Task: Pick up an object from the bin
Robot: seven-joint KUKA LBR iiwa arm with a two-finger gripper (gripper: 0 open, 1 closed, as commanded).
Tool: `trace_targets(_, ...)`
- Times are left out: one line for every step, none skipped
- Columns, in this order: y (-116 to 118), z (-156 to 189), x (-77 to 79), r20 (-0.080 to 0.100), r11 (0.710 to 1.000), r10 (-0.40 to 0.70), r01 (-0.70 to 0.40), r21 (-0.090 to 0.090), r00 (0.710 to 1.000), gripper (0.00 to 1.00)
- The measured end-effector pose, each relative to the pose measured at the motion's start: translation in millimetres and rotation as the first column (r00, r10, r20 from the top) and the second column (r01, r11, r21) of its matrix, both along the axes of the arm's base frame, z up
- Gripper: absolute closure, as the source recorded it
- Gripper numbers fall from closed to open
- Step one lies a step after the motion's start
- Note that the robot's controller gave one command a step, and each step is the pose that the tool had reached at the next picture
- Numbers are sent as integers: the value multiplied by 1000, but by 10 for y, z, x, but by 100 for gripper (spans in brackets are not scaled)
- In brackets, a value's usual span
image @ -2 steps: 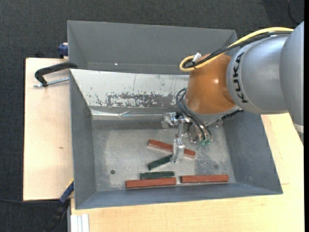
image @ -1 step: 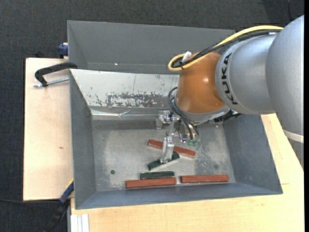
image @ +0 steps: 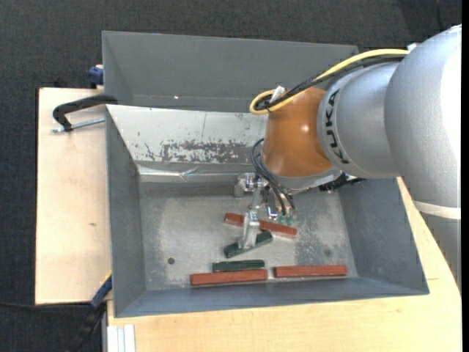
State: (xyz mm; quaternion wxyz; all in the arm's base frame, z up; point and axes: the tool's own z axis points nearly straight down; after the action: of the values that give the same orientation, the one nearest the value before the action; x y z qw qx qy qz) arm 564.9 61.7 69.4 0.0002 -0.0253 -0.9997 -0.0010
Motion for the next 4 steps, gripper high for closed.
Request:
trace_targets(-113, 22, 10, 2, 995, -101, 101, 1, 995, 100)
trace_targets(-113, 22, 10, 2, 995, -100, 100, 1, 995, 100)
trace_targets(-114, 67, 0, 0, 995, -100, 100, 0, 995, 100)
trace_targets(-114, 212, -10, -3, 995, -100, 100, -1, 995, 100)
